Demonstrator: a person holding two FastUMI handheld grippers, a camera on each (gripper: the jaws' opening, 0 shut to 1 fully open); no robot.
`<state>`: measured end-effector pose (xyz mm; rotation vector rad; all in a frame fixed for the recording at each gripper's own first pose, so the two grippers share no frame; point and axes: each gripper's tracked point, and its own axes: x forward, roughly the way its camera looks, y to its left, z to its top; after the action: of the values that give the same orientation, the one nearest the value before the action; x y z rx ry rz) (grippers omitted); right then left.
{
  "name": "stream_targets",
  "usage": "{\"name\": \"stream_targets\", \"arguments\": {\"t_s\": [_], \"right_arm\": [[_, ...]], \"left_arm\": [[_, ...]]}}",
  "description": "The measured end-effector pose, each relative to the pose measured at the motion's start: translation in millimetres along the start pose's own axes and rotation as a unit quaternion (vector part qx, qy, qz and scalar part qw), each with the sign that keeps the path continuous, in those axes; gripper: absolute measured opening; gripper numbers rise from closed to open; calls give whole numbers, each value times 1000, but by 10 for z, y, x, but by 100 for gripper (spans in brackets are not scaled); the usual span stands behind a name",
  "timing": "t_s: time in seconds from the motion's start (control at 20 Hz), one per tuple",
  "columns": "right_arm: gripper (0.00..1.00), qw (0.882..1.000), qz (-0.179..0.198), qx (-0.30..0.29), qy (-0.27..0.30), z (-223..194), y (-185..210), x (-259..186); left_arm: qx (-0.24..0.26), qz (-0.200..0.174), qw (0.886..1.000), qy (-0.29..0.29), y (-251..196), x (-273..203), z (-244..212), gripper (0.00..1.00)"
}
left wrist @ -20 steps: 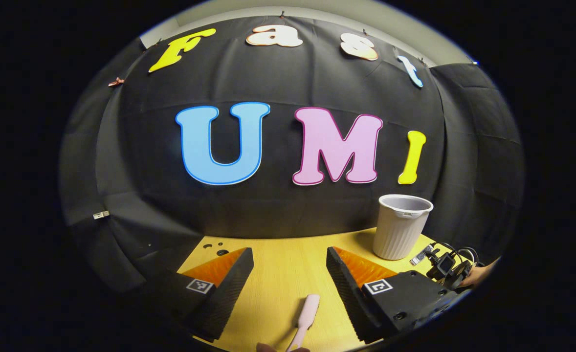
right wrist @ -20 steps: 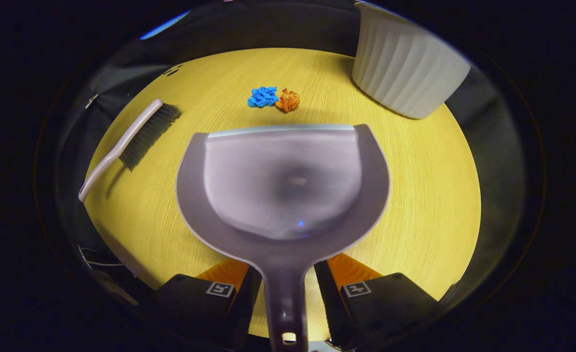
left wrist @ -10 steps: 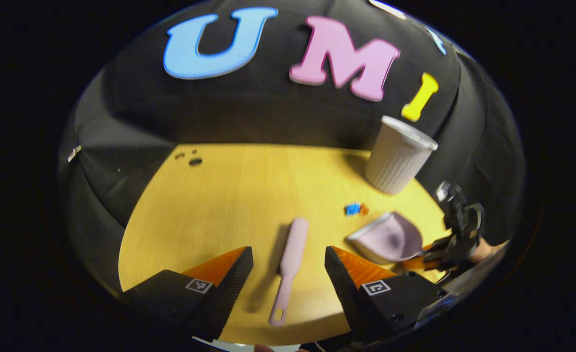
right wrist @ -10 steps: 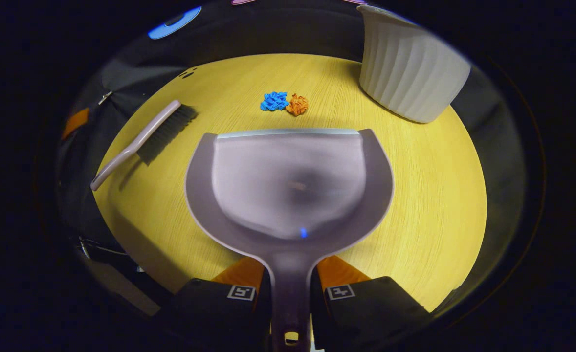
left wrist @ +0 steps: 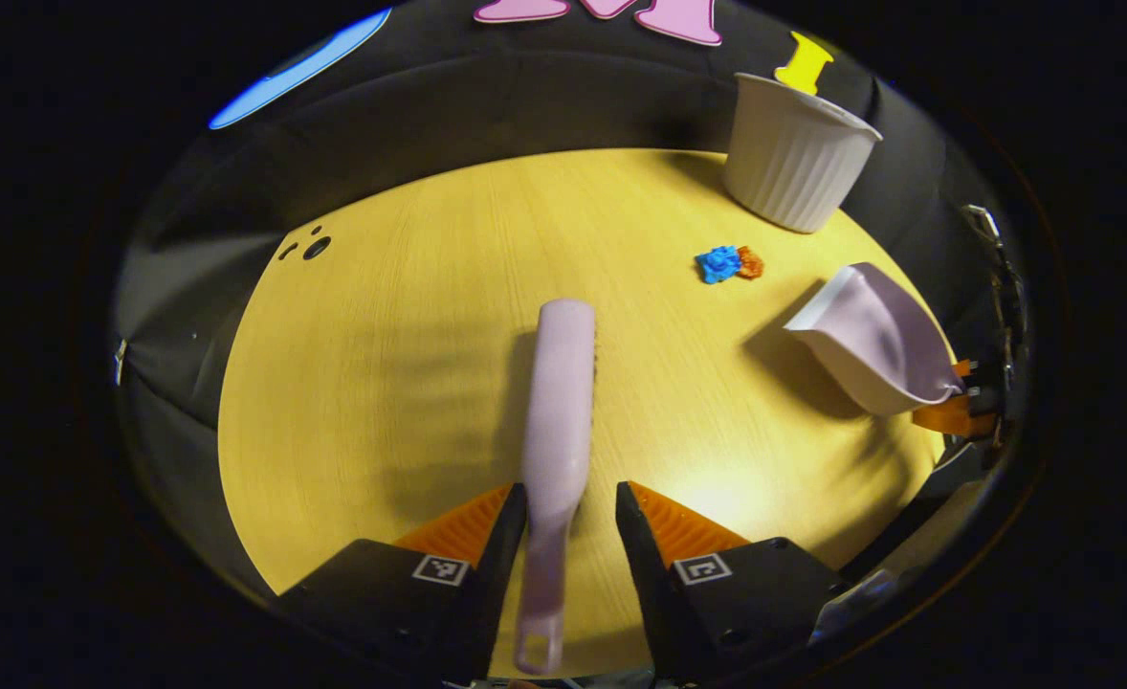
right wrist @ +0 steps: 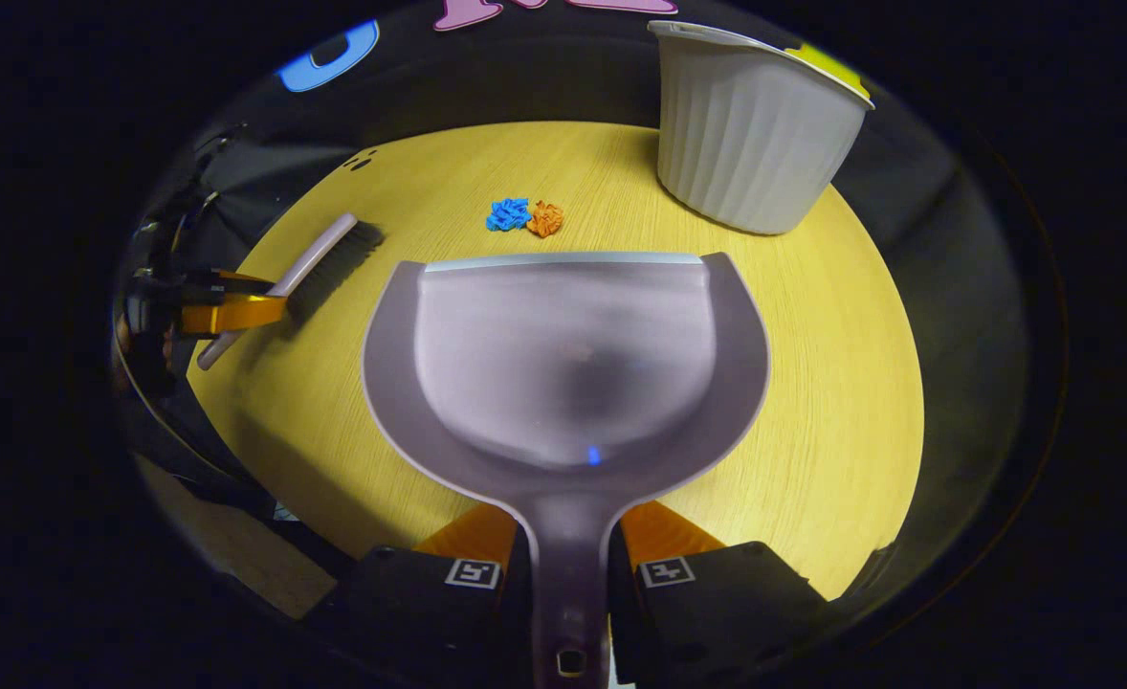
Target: Pick up the small broom and dustpan from the desktop, sweep the trash into the dustpan with the broom, and then empty the trash into the garbage bin.
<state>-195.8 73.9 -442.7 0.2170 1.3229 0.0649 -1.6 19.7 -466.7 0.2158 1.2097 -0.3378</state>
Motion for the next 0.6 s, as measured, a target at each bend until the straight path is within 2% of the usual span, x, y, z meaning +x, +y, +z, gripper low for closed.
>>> {"name": "stream_targets", "arguments": {"t_s": [0.1, 0.15, 0.2, 0.3, 0.35, 0.6], "right_arm": [[43, 1000, 1, -2, 1, -9, 18, -10], [43, 1000, 2, -2, 3, -28, 30, -19], [38, 1000, 3, -5, 5, -36, 36, -27], [38, 1000, 4, -15, 9, -49, 38, -40], [38, 1000, 5, -19, 12, -67, 41, -70], [38, 997, 15, -56, 47, -34, 56, -162]], "left_arm": [[-2, 4, 1000, 17, 4, 144, -7, 57], [-3, 4, 1000, 24, 12, 207, -18, 57], [-4, 5, 999, 31, 4, 263, -36, 57], [-4, 10, 999, 34, 34, 322, -34, 55], [-6, 13, 999, 30, 56, 323, -24, 45], [20, 29, 999, -18, 83, 302, 352, 36]]}}
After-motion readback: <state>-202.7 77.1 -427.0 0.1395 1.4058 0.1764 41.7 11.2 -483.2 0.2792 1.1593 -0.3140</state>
